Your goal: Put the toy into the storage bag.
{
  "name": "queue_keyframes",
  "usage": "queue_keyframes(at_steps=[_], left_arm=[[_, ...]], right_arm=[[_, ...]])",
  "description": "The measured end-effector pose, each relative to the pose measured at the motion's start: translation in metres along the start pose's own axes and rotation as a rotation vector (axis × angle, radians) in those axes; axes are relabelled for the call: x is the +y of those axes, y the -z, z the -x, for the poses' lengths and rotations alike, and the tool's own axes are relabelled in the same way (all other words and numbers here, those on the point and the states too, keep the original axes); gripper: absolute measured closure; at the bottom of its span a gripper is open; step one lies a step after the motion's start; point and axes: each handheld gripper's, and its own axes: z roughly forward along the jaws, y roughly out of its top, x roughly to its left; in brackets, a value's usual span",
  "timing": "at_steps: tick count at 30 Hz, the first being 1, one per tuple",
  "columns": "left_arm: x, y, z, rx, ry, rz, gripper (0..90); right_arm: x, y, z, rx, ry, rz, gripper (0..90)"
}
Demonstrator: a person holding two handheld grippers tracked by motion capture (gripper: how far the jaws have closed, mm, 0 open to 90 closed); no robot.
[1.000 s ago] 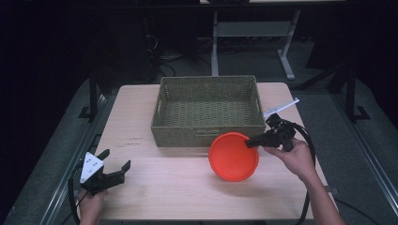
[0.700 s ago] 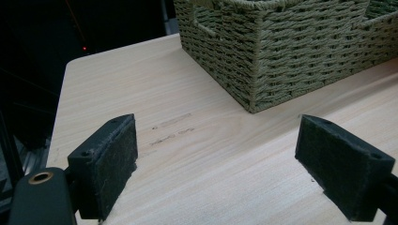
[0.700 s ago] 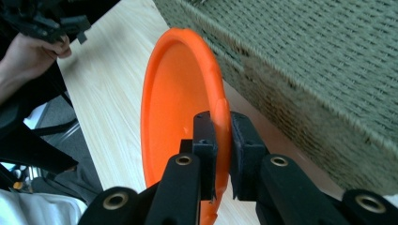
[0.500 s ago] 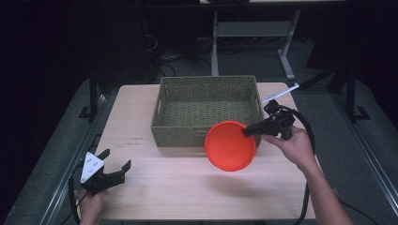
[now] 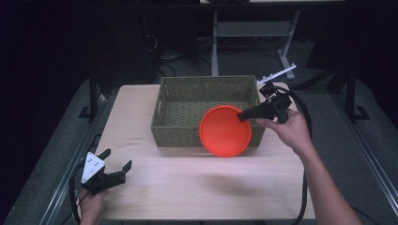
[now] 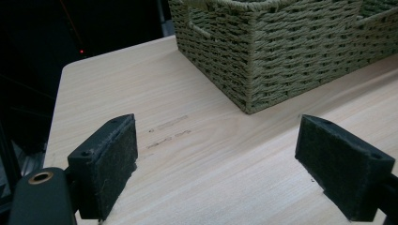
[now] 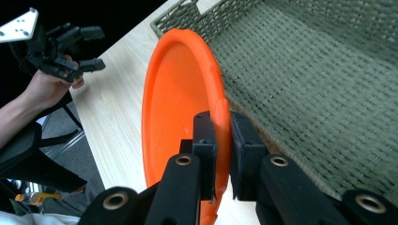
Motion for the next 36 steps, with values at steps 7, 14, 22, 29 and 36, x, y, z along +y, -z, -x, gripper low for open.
queue_keyframes(at_steps=[7,14,22,29,36], left_arm=[[0.0,0.0,0.0,-0.005,0.002,0.005,12.7],[0.001,-0.001,0.002,-0.006,-0.003,0.01,12.7],[0.001,-0.001,0.0,0.0,-0.008,0.007,12.7],[0.001,-0.001,0.001,-0.002,-0.01,0.005,12.7],[0.001,-0.002,0.001,-0.005,-0.007,0.004,12.7]], right_arm=[[0.02,0.002,0.001,-0.003,0.001,0.004,82.1],[0.037,-0.002,0.002,-0.011,0.008,-0.009,82.1],[0.062,-0.006,0.006,-0.017,-0.002,-0.014,82.1],[0.077,-0.01,0.01,-0.021,-0.004,-0.014,82.1],[0.088,-0.012,0.014,-0.022,-0.013,-0.006,82.1]])
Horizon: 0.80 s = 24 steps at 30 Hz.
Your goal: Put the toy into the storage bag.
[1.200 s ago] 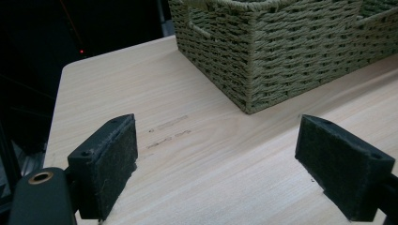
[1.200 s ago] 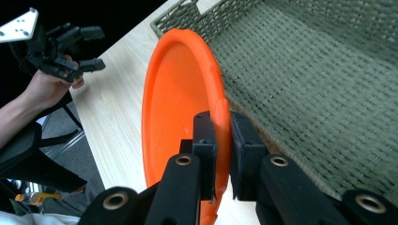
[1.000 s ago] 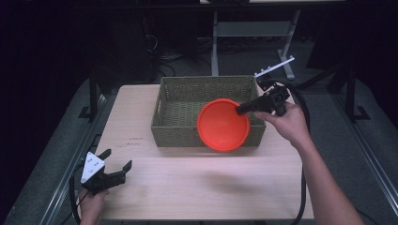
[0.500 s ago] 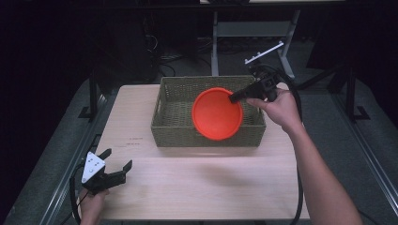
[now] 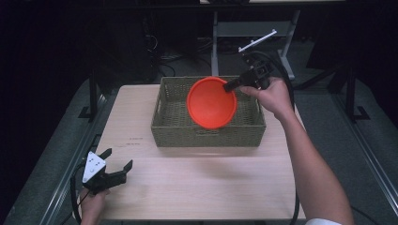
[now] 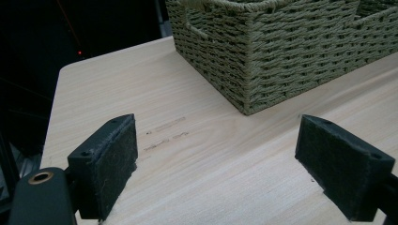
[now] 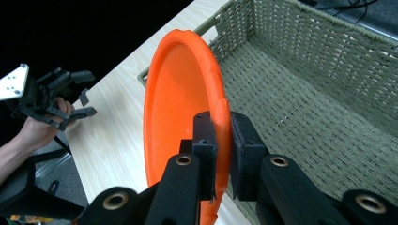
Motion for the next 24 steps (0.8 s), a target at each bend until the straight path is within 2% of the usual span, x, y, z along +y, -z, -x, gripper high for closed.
queue_keyframes(at_steps=[12,24], left_arm=[[0.0,0.0,0.0,0.0,-0.003,0.004,12.7],[0.0,0.0,0.0,0.002,-0.007,0.006,12.7]], right_arm=[[0.016,-0.008,0.013,-0.011,-0.042,0.016,82.1],[0.027,-0.024,0.03,-0.034,-0.093,0.01,82.1]])
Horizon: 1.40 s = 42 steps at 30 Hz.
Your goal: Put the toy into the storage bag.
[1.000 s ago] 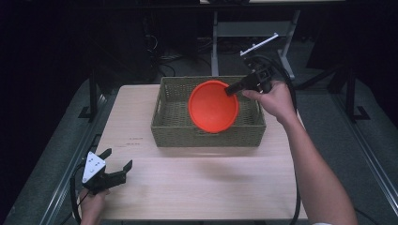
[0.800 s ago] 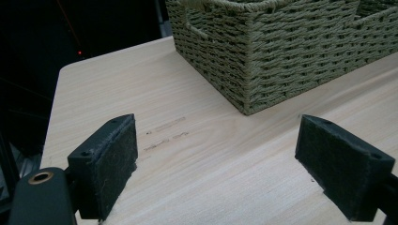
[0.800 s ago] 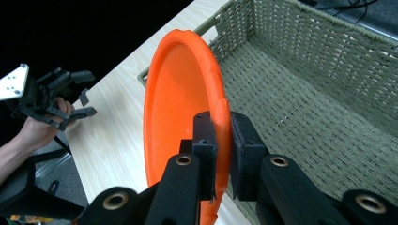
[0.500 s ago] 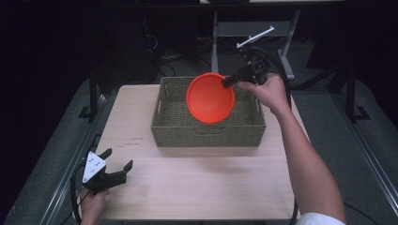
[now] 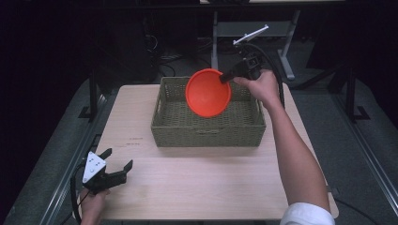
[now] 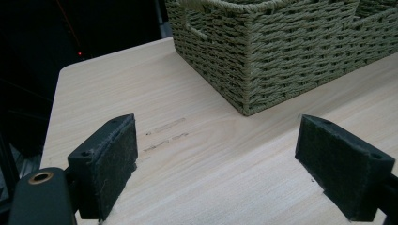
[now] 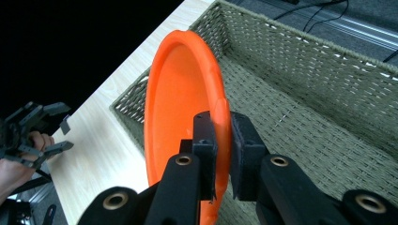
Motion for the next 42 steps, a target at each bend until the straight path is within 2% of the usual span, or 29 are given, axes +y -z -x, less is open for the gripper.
queue_keyframes(at_steps=[8,17,22,27,29,31,34,42], left_arm=[[0.0,0.0,0.0,0.002,0.019,0.004,12.7],[0.0,0.0,-0.001,0.001,0.007,-0.006,12.7],[0.0,0.0,-0.001,0.001,0.016,-0.003,12.7],[0.0,-0.002,0.0,-0.005,0.006,-0.006,12.7],[0.0,-0.002,0.001,-0.004,0.001,-0.005,12.7],[0.001,-0.002,0.001,-0.008,0.009,-0.002,12.7],[0.0,-0.002,0.001,-0.007,0.003,-0.004,12.7],[0.001,-0.002,0.001,-0.008,-0.001,-0.013,12.7]], right_arm=[[0.006,-0.01,0.013,-0.014,-0.037,0.007,82.1],[0.006,-0.028,0.031,-0.035,-0.087,-0.004,82.0],[0.006,-0.04,0.04,-0.051,-0.112,-0.015,82.0],[-0.003,-0.049,0.052,-0.051,-0.144,-0.017,82.0],[-0.007,-0.051,0.056,-0.067,-0.153,-0.022,82.0],[-0.01,-0.052,0.058,-0.068,-0.159,-0.02,82.0],[-0.018,-0.055,0.067,-0.064,-0.192,-0.021,82.0],[-0.027,-0.059,0.078,-0.074,-0.219,-0.023,82.0]])
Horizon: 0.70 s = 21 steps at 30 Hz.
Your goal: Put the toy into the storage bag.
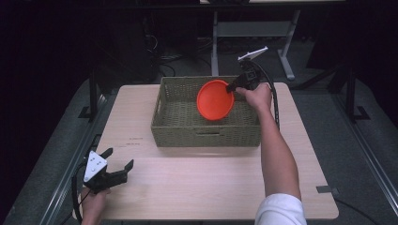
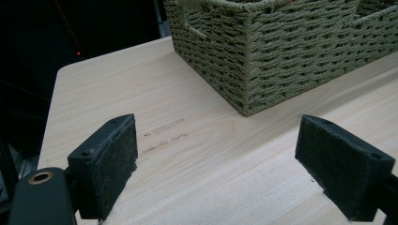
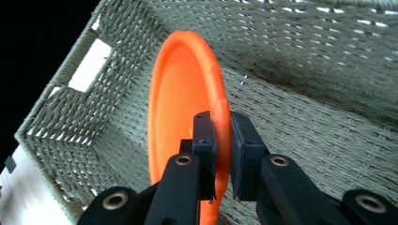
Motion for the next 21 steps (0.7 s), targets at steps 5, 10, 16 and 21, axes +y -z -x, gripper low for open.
queue_keyframes(at_steps=[5,10,16,21], left_arm=[[0.0,0.0,0.0,-0.001,-0.001,0.002,12.7],[0.0,0.0,0.001,0.0,-0.009,0.001,12.7],[0.0,0.0,0.001,-0.002,-0.009,0.001,12.7],[0.0,0.0,0.002,-0.001,-0.009,0.003,12.7]], right_arm=[[-0.003,-0.003,0.005,-0.012,-0.009,-0.006,81.9],[-0.004,-0.005,0.006,-0.015,-0.01,-0.008,81.9],[-0.006,-0.008,0.006,-0.02,-0.01,-0.022,81.9],[-0.01,-0.012,0.01,-0.014,-0.024,-0.016,81.9]])
